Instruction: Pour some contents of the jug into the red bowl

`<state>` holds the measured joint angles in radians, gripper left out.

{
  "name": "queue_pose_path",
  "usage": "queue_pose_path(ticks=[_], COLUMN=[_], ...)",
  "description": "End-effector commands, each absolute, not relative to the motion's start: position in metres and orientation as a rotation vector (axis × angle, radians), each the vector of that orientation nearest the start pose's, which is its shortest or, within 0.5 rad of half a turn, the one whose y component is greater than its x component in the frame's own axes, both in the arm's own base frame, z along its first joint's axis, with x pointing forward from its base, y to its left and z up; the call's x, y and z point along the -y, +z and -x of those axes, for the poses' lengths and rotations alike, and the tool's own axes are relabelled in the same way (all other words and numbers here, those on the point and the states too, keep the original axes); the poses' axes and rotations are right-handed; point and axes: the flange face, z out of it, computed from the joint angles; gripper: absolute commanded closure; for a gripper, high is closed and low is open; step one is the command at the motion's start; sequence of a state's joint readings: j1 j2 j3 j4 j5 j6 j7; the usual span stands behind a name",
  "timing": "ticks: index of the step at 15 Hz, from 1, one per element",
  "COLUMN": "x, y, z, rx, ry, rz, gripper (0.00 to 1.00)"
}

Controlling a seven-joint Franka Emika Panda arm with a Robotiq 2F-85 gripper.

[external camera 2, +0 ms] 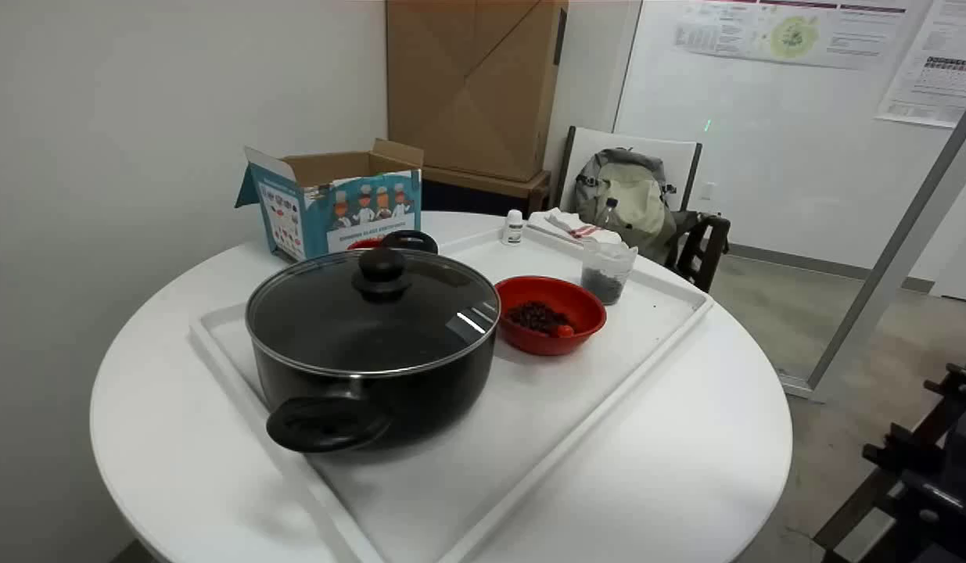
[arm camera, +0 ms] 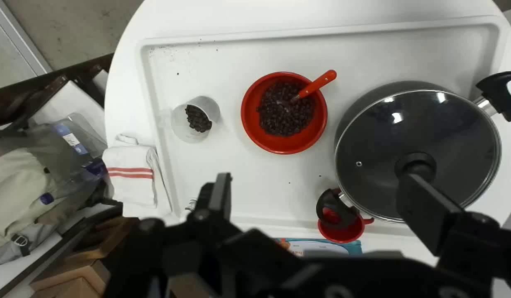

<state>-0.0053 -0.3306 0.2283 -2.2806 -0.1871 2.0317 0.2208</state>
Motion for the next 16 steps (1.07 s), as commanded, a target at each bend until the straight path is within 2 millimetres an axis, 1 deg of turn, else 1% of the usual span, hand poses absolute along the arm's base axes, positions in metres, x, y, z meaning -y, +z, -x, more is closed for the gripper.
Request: queue_pose_path(ticks=[1,3,5,8,11,14,15,16], x=[-0.098,-0.085,-0.068,-0.032,-0.003,0.015,0.018,0.022], y=[0.492,0.488,0.481,0.464,0.448,0.440,0.439,0.439], z=[-0.451,-0.450,-0.449,-0.455,-0.463,-0.470,-0.473,-0.478], rx=[0.118,0.205,0.326,0.408,0.480,0.639,0.675,0.685], ry=[-0.203,-0.141,-0.069,0.010,0.121,0.287,0.322,0.315], rz=[3.356,3.350,3.325,3.276,3.274,3.288,3.298,3.324], gripper=[0.00,0.00,0.00,0.00,0.00,0.00,0.00,0.00])
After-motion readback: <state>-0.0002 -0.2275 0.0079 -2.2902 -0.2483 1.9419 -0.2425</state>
